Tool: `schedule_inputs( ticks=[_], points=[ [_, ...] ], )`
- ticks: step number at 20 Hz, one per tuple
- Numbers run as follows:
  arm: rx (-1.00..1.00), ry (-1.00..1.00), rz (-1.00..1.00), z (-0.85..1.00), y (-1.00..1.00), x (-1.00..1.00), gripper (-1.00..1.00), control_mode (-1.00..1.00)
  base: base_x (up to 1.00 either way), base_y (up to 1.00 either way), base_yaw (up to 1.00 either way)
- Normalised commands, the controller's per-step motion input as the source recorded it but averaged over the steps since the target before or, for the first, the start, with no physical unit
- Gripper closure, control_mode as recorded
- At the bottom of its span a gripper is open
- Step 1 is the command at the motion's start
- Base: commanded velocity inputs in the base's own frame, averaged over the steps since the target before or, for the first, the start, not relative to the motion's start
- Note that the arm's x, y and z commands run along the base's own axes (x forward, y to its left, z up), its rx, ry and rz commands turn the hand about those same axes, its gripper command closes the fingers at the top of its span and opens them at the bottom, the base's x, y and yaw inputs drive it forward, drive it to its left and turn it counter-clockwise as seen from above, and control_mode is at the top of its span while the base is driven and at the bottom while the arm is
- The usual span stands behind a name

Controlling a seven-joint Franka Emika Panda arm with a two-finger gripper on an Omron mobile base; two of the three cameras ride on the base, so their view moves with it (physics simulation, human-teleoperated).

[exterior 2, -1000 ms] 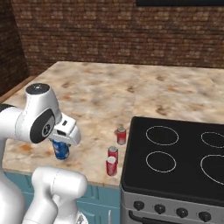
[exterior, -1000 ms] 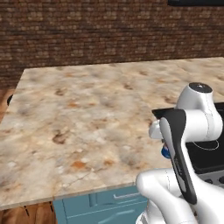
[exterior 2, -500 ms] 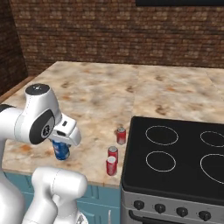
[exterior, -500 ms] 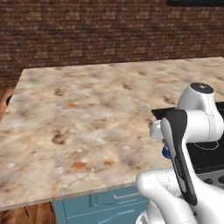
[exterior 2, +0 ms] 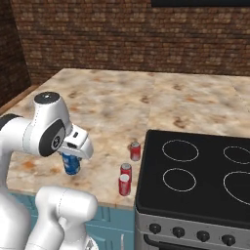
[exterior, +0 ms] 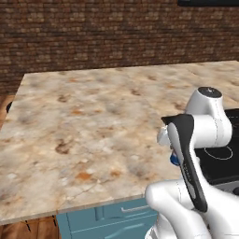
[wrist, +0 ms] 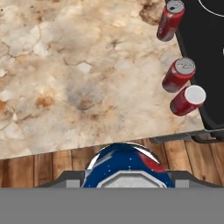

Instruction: Four empty soda cans are scattered around the kitchen. Gather all the cans and cluster them next to the stove for recycling.

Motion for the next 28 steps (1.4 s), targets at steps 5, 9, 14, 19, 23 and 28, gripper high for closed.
schedule_inputs(
  ticks=[5, 9, 14, 19, 23, 28],
  points=[
    [0.02, 0.01, 0.05, -0.1, -0.16, 1.0, 1.0, -1.0, 0.0, 0.0, 0.0],
    [-0.04, -0.07, 0.16, -0.29, -0.37, 0.42, 1.0, -1.0, 0.0, 0.0, 0.0],
    [-0.07, 0.01, 0.02, -0.4, -0.15, 0.18, 1.0, -1.0, 0.0, 0.0, 0.0],
    [-0.09, 0.0, 0.0, -0.18, 0.02, 0.4, 1.0, -1.0, 0.0, 0.0, 0.0],
    [-0.07, 0.0, -0.02, -0.37, 0.0, 0.8, 1.0, -1.0, 0.0, 0.0, 0.0],
    [0.0, 0.04, -0.01, -0.19, -0.37, 0.07, 1.0, -1.0, 0.0, 0.0, 0.0]
  ],
)
